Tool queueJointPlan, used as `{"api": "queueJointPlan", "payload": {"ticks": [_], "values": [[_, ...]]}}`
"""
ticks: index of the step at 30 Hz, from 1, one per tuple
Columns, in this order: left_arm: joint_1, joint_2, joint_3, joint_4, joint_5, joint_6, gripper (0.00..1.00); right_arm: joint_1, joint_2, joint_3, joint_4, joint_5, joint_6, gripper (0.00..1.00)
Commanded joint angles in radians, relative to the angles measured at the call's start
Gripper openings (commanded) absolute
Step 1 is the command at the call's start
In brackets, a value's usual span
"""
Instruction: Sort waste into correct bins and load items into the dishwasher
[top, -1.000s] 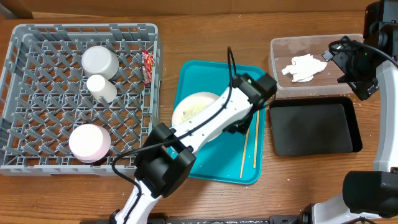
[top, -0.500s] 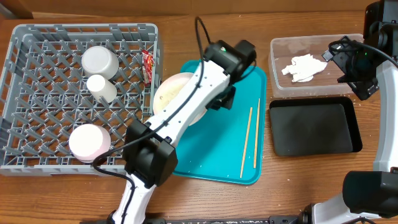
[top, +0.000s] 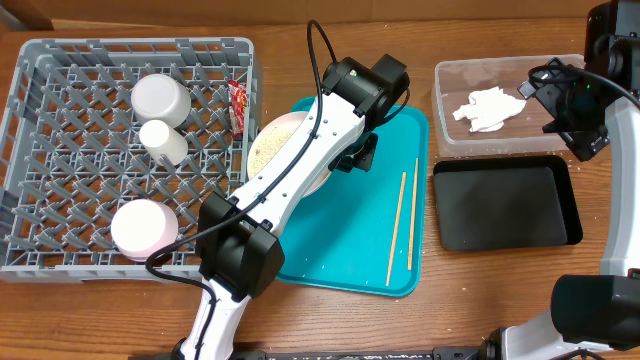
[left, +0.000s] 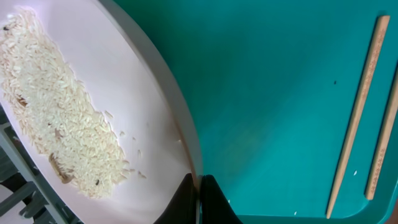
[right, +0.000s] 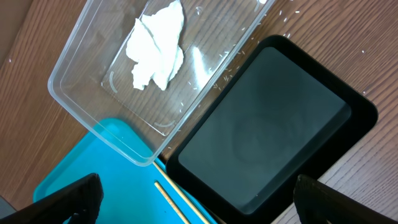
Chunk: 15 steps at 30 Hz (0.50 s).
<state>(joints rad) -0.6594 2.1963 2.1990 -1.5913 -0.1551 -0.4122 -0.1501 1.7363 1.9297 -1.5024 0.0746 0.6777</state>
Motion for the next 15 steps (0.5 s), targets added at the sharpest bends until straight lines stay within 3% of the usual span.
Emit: {"api": "queueJointPlan", "payload": {"ticks": [1,15], "values": [[-0.009,0.006,0.027,0.014,-0.027,0.014,0.04,-0.002,-0.018,0.014,0.005,-0.001,0.004,1.00],[-0.130,0.007,-0.024,0.134,0.008,0.003,0.04,-0.002,-0.018,0.014,0.005,0.000,0.004,1.00]]}}
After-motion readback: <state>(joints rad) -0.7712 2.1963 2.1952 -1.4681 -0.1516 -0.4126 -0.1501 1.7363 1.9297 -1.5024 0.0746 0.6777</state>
